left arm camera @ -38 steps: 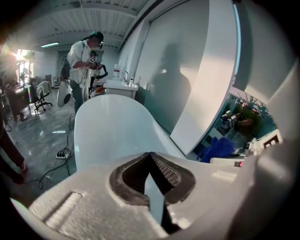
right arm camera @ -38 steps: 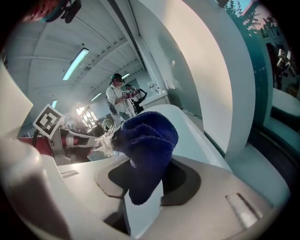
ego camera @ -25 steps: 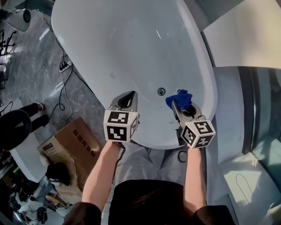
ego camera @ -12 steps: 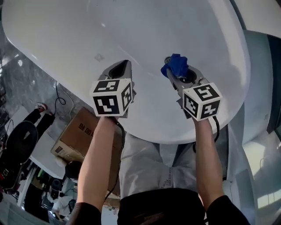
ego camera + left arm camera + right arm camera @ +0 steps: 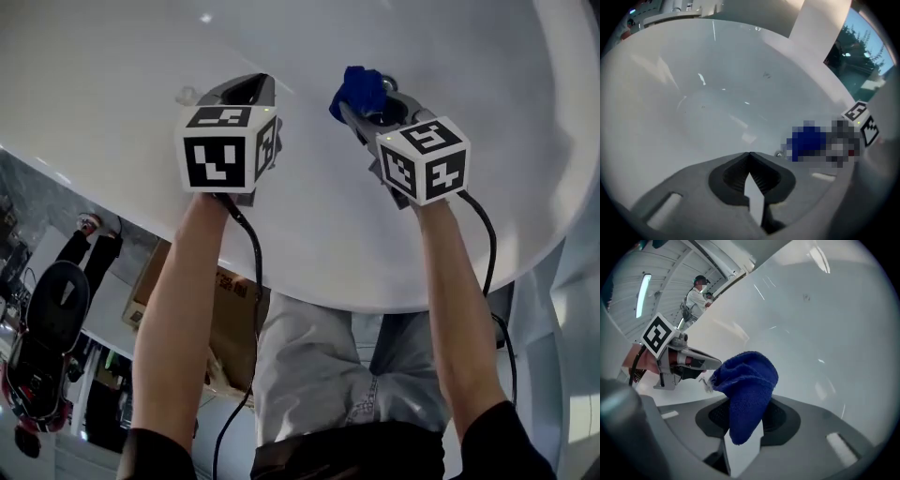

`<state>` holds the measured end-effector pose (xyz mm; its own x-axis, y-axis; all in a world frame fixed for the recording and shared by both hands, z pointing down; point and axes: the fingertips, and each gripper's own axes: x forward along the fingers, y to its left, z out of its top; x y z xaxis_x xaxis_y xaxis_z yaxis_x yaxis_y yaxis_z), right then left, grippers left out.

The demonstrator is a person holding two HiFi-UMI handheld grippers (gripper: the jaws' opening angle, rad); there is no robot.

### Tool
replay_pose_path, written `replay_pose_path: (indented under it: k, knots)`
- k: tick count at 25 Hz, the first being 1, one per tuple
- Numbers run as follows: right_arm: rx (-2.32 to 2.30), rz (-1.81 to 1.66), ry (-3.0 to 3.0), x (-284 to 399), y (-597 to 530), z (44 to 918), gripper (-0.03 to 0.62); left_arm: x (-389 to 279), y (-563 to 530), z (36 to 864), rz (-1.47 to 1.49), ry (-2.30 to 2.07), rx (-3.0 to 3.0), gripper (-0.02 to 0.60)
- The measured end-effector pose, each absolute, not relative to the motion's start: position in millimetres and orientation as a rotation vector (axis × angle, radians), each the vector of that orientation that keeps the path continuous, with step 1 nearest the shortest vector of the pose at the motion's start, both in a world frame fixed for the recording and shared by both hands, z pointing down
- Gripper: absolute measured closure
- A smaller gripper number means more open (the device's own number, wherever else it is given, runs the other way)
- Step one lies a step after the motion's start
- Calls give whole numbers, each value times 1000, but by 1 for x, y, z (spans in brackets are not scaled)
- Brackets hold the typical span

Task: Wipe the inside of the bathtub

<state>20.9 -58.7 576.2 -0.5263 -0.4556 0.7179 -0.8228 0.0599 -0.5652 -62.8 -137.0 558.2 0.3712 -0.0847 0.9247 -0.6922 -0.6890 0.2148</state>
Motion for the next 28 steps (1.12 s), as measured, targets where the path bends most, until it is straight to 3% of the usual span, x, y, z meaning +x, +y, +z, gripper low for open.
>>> replay_pose_path:
  k: [17, 28]
  knots:
    - [1121, 1601, -1895, -4, -17, 702, 453, -33, -107, 628, 1429, -510, 1966, 581]
    - [983, 1617, -1863, -30, 16, 711, 453, -33, -95, 616, 1432, -500, 1957, 581]
